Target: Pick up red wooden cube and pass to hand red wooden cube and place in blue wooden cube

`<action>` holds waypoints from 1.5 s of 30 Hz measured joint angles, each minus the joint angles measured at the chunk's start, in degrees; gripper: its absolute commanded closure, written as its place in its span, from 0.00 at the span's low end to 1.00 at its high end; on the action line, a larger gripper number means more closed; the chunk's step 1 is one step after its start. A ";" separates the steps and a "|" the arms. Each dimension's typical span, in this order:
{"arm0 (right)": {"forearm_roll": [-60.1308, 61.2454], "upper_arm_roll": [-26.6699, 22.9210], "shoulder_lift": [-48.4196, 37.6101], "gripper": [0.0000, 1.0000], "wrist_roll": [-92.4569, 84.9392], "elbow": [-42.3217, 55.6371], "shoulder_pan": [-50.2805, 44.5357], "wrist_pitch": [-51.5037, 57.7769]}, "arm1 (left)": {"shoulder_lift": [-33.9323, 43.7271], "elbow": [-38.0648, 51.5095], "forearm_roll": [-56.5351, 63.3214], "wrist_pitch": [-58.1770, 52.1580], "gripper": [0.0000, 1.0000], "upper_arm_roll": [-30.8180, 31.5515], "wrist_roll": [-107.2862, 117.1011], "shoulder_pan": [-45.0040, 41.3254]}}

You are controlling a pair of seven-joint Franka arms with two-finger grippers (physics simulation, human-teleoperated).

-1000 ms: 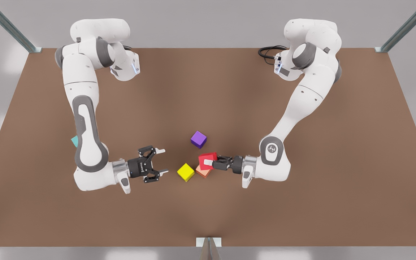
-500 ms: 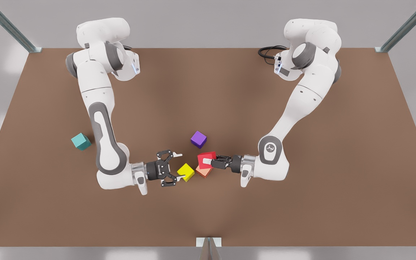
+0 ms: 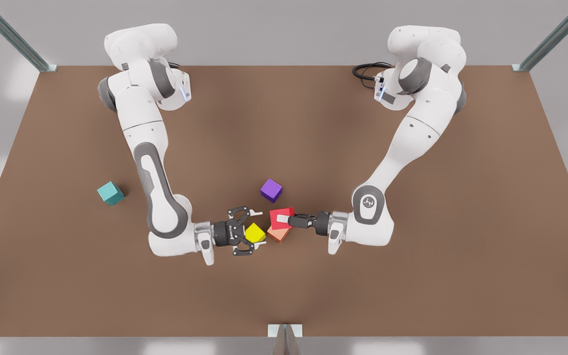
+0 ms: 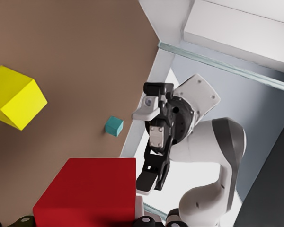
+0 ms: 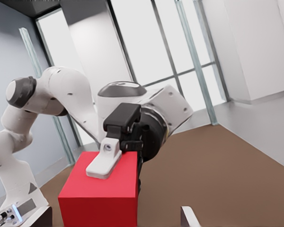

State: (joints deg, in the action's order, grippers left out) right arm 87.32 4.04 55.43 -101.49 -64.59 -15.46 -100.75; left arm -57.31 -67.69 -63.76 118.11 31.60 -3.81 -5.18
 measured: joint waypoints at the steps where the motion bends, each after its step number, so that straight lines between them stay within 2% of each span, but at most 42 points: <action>1: 0.04 0.16 -0.03 0.00 -0.25 -0.15 0.03 -0.03 | -0.01 0.00 -0.10 0.02 0.39 0.00 -0.29 0.00; 45: 1.60 3.15 0.67 0.00 -4.91 -3.02 -1.69 0.57 | 0.29 -0.71 -1.48 3.49 0.36 0.08 -9.60 -1.43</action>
State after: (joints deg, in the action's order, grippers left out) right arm 88.91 7.19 56.10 -106.40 -67.61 -17.14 -100.18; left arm -57.02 -68.41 -65.24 121.60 31.68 -13.41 -6.61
